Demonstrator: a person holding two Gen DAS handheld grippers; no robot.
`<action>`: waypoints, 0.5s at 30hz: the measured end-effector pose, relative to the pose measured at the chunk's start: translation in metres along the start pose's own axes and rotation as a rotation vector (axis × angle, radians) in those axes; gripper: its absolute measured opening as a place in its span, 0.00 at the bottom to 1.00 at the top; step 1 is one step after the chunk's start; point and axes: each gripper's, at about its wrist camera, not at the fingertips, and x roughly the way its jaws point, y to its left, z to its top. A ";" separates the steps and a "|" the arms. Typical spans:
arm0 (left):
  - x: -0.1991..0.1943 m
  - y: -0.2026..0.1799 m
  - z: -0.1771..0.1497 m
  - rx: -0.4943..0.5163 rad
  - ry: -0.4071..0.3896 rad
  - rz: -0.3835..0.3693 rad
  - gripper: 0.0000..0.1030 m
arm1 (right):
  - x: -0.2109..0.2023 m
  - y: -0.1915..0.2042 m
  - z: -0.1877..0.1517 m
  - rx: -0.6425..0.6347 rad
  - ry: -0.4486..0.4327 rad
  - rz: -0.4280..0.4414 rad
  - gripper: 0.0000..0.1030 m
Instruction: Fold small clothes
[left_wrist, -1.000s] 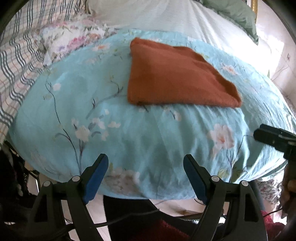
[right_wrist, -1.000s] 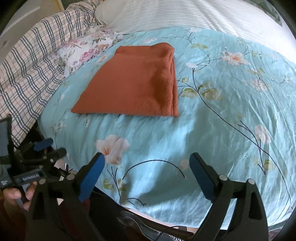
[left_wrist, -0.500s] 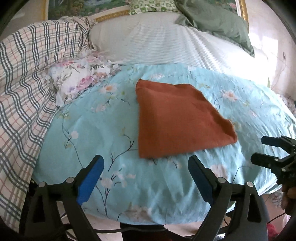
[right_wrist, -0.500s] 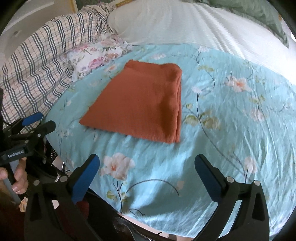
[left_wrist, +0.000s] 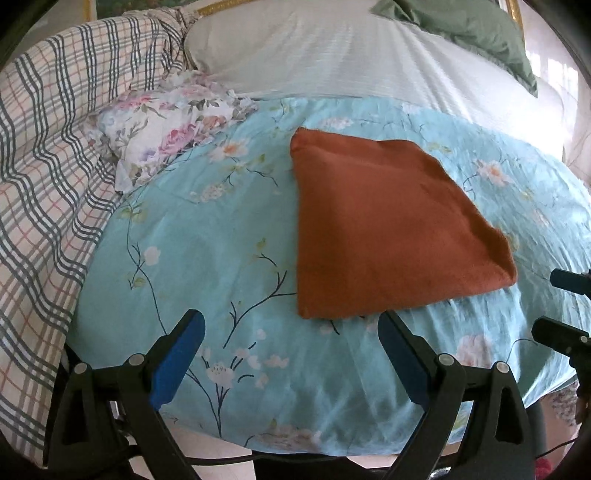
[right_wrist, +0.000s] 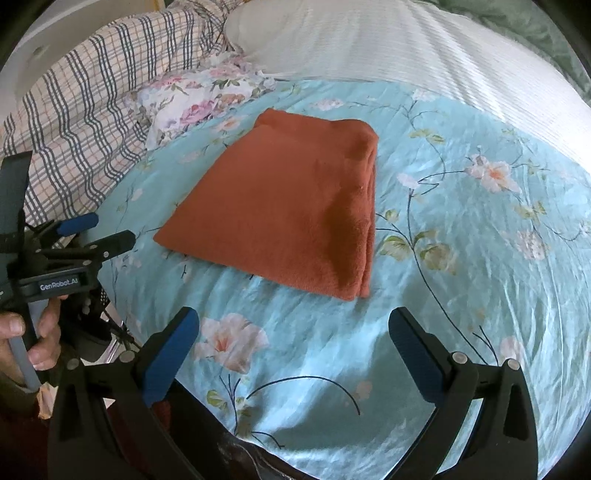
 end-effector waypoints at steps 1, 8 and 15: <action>0.002 0.001 0.001 0.003 0.004 -0.001 0.93 | 0.001 0.000 0.002 -0.004 0.001 -0.004 0.99; 0.008 -0.004 0.010 0.027 0.022 0.001 0.93 | 0.006 -0.003 0.023 -0.009 -0.010 -0.011 0.99; 0.007 -0.008 0.023 0.036 0.002 0.001 0.93 | 0.013 -0.004 0.040 0.011 -0.019 0.004 0.99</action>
